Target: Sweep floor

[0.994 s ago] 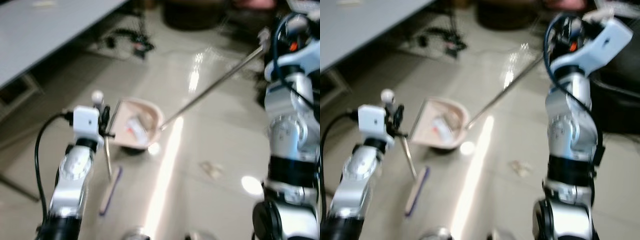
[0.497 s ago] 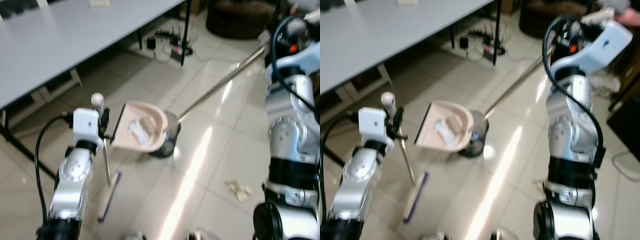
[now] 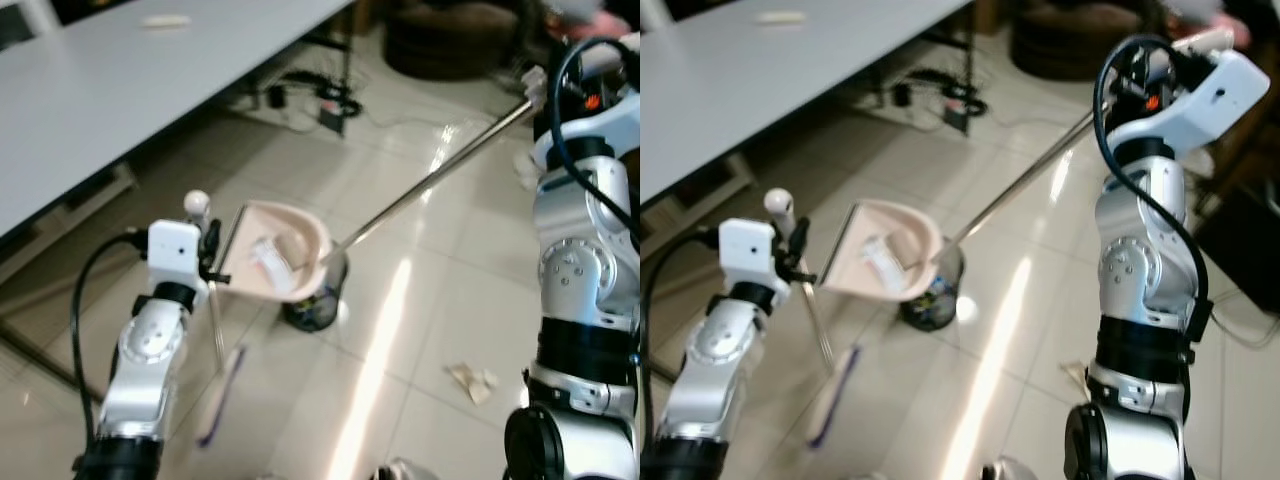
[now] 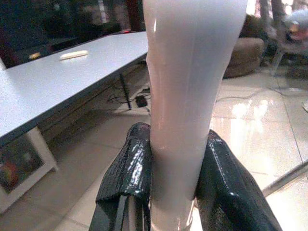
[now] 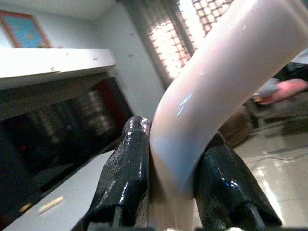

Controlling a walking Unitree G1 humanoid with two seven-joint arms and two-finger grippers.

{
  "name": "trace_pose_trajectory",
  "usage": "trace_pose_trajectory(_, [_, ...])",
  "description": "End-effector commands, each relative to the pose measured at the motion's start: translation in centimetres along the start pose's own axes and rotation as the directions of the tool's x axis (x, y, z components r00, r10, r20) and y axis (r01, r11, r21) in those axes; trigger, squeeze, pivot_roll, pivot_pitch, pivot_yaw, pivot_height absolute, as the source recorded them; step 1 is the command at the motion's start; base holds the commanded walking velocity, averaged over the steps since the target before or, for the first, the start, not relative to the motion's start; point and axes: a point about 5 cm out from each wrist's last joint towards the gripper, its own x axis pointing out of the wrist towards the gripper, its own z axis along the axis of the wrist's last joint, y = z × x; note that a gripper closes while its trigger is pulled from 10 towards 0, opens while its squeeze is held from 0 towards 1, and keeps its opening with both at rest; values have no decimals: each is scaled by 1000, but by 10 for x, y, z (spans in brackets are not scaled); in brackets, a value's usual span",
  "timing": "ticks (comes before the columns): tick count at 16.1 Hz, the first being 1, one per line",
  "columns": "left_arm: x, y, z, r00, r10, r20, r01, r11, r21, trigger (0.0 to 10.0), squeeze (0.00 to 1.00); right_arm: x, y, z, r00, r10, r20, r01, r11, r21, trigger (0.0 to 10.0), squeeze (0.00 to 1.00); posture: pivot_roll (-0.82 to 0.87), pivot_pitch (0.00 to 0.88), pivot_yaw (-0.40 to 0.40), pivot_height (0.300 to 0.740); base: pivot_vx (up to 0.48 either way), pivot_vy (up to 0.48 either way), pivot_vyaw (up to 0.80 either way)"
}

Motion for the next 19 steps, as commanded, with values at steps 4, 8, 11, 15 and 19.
trace_pose_trajectory(4, [3, -8, 8, 999, -26, 38, 27, 1000, -8, 10000, 0, 1, -5, 16, 998, -16, 65, 17, 1000, -12, 10000, 0, -7, 74, 33, 740, 349, 0, 0])
trace_pose_trajectory(8, [3, -8, 8, 999, -22, 36, 22, 1000, -8, 10000, 0, 2, -4, 16, 998, -10, 62, 11, 1000, -13, 10000, 0, -8, 73, 28, 740, 350, 0, 0])
trace_pose_trajectory(11, [3, -9, 7, 999, -21, 35, 22, 1000, -12, 10000, 0, 3, -5, 15, 998, -13, 62, 14, 1000, -17, 10000, 0, -8, 73, 27, 740, 349, 0, 0])
trace_pose_trajectory(15, [4, -9, 7, 999, -25, 36, 25, 1000, -13, 10000, 0, 2, -5, 16, 998, -14, 64, 15, 1000, -19, 10000, 0, -9, 72, 27, 740, 348, 0, 0])
trace_pose_trajectory(19, [4, -10, 7, 999, -24, 36, 25, 1000, -13, 10000, 0, 3, -6, 16, 998, -16, 65, 18, 1000, -24, 10000, 0, -10, 72, 27, 740, 345, 0, 0])
